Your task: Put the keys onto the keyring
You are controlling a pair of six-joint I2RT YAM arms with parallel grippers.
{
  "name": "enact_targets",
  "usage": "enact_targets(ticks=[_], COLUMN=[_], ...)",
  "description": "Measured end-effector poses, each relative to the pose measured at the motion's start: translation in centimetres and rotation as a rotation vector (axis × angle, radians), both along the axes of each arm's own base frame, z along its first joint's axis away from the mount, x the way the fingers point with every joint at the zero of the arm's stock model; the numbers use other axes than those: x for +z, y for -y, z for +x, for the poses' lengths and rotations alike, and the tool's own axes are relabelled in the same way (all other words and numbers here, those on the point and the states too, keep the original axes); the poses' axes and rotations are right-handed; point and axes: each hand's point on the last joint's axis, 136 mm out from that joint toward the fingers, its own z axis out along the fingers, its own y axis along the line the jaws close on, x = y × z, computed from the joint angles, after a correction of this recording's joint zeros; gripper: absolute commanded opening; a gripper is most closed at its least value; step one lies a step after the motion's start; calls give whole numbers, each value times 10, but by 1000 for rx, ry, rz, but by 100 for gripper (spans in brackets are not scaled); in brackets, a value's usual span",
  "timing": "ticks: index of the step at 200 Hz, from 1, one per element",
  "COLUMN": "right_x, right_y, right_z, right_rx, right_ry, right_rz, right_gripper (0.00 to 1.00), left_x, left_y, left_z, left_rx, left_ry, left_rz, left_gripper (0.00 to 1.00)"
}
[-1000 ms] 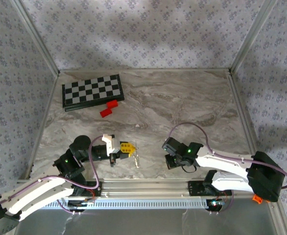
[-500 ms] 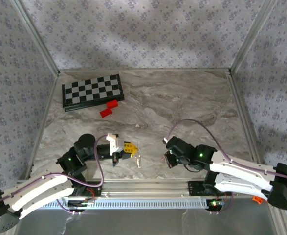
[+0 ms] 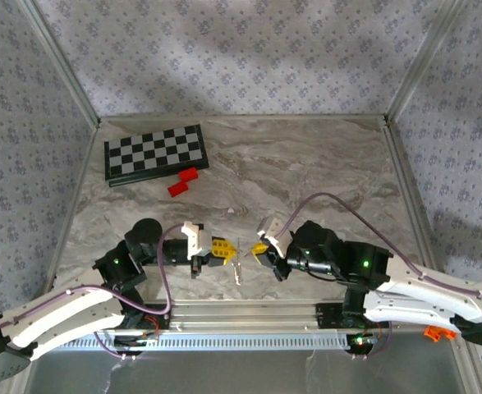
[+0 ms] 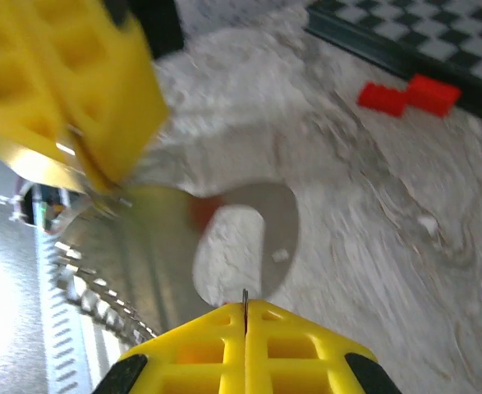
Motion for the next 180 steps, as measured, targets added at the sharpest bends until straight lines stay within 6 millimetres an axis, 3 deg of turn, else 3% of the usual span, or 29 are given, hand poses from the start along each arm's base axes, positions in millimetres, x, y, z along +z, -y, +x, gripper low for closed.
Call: enact_targets(ticks=[44, 126, 180], right_x=[30, 47, 58], right_y=[-8, -7, -6], right_z=[-18, -35, -30], right_rx=[110, 162, 129], right_ry=[46, 102, 146], right_rz=[63, 115, 148], right_gripper=[0, 0, 0], left_x=[9, 6, 4], left_y=[-1, 1, 2], left_z=[-5, -8, -8], left_rx=[-18, -35, -37], left_ry=[13, 16, 12], left_rz=[-10, 1, 6], left_gripper=[0, 0, 0])
